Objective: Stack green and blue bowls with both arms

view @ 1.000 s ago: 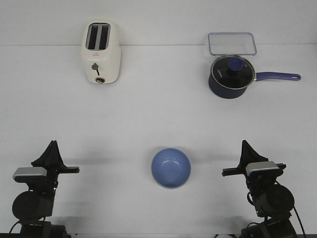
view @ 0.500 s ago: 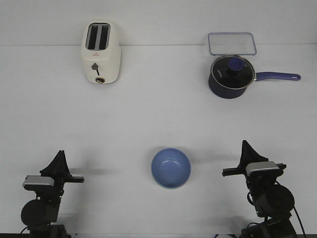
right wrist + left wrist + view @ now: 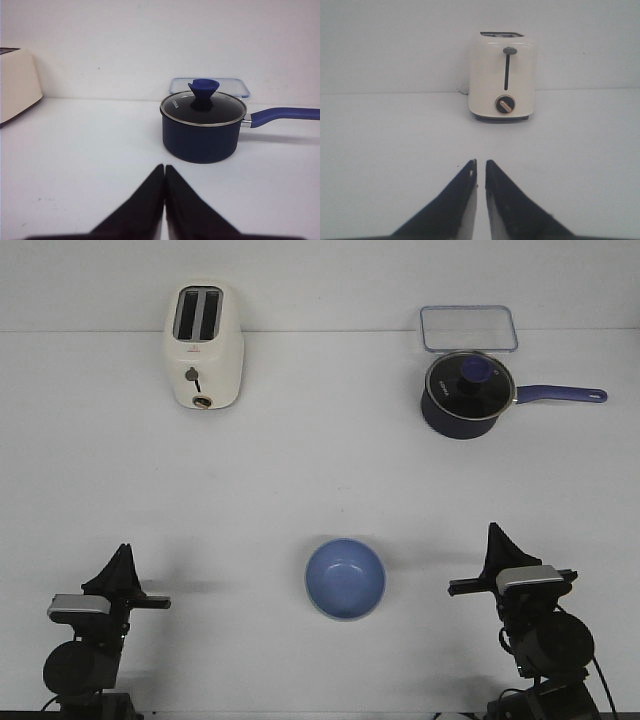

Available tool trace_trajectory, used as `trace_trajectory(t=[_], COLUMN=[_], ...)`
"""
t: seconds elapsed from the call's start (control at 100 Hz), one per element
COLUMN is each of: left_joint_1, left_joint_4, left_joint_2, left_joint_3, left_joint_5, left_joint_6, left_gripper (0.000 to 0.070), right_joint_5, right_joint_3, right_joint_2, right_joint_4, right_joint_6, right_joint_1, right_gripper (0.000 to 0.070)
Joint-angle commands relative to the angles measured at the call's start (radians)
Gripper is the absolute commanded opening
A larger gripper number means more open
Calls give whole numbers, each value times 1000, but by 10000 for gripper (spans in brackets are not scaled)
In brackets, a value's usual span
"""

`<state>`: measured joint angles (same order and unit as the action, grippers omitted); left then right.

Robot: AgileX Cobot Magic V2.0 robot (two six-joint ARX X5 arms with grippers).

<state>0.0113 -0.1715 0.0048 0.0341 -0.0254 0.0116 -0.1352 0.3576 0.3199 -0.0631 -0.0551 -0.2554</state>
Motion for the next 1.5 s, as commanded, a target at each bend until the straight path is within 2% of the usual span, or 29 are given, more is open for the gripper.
trace_trajectory(t=[0.0,0.36,0.49,0.72,0.86,1.05,1.13,1.49], left_joint_1=[2,2,2,2,2,2,2,2], left_joint_4=[-10,-10,-10,-10,-10,-9,-10,-10], left_joint_2=[-2,-2,-2,-2,-2,-2,-2,-2], left_joint_3=[-20,-20,-20,-20,-20,-20,-20,-20], left_joint_5=[-1,-1,-1,-1,-1,-1,-1,-1], left_joint_6=[0,0,0,0,0,0,0,0], left_gripper=[15,15,15,15,15,15,15,15], right_joint_5=[-3,-4,-3,158,173,180,200,195], right_joint_3=[6,6,-14,-181,-277,-346,-345,-345], right_joint_2=[2,0,-37,-230,-324,-319,-319,-319], right_joint_4=[11,11,-4,-30,-37,2,-1,19], right_joint_6=[7,16,111,269,342,352,362,367], right_joint_1=[-3,0,35,184,220,220,218,216], right_gripper=[0,0,0,0,0,0,0,0])
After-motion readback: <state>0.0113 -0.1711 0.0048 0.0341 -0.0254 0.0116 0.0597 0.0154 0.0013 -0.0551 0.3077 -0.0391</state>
